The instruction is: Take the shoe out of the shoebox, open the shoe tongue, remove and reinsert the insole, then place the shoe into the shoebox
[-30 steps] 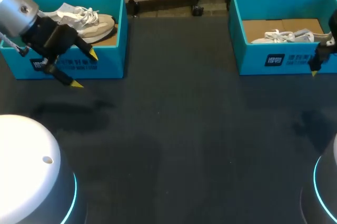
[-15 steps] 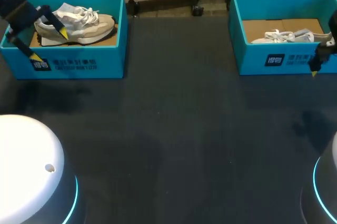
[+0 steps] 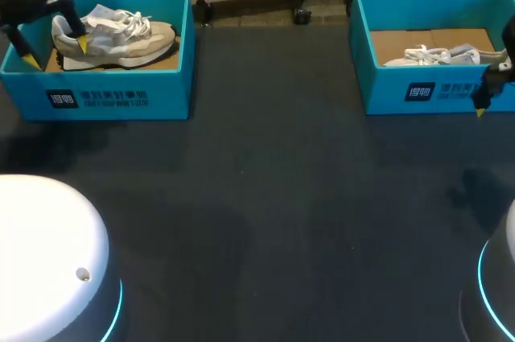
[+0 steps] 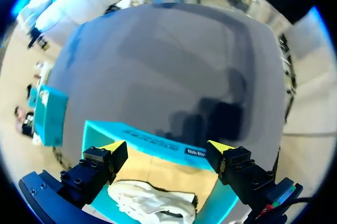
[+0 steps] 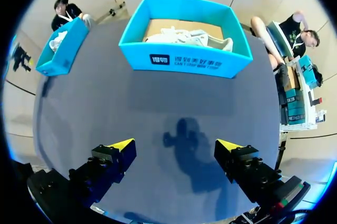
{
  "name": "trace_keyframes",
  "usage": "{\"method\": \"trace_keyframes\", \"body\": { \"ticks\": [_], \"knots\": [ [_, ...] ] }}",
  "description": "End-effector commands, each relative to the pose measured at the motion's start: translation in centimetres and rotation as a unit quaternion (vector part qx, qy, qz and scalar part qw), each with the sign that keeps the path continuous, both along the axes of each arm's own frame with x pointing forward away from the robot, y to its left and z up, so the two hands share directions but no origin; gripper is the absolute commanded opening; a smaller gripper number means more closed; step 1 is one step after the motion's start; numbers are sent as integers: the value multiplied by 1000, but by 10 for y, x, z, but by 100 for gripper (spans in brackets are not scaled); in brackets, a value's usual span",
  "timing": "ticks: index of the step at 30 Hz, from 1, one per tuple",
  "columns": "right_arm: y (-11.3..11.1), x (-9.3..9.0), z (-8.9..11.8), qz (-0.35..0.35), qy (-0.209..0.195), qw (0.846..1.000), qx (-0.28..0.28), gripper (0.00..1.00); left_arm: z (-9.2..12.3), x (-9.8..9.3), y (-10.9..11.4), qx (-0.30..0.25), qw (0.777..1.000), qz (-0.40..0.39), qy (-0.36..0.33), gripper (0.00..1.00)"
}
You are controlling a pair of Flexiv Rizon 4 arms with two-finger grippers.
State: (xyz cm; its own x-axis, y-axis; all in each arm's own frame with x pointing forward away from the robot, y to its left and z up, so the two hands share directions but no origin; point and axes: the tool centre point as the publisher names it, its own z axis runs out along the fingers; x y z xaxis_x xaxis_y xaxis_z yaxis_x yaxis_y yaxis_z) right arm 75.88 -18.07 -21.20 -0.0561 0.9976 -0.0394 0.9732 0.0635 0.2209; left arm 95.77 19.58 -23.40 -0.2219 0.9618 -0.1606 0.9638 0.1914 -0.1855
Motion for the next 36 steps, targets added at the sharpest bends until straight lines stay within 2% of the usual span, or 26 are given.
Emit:
{"method": "trace_keyframes", "body": {
  "ticks": [1, 15, 17, 23, 24, 27, 36],
  "knots": [
    [0, 0, -1, 0, 0, 1000, 1, 100, 3, 3, -2, 111, 990, -86, -16, 100],
    [0, 0, -1, 0, 0, 1000, 1, 100, 3, 3, -2, 111, 990, -86, -16, 100],
    [0, 0, -1, 0, 0, 1000, 1, 100, 3, 12, 1, 95, 990, -96, -36, 100],
    [0, 0, -1, 0, 0, 1000, 1, 100, 4, 43, 9, 92, 986, -123, -68, 100],
    [0, 0, -1, 0, 0, 1000, 1, 100, 2, 48, 10, 104, 982, -138, -72, 100],
    [0, 0, -1, 0, 0, 1000, 1, 100, -4, 64, 17, 95, 979, -168, -70, 100],
    [0, 0, -1, 0, 0, 1000, 1, 100, -22, 113, 39, 92, 972, -191, -100, 100]
  ]
}}
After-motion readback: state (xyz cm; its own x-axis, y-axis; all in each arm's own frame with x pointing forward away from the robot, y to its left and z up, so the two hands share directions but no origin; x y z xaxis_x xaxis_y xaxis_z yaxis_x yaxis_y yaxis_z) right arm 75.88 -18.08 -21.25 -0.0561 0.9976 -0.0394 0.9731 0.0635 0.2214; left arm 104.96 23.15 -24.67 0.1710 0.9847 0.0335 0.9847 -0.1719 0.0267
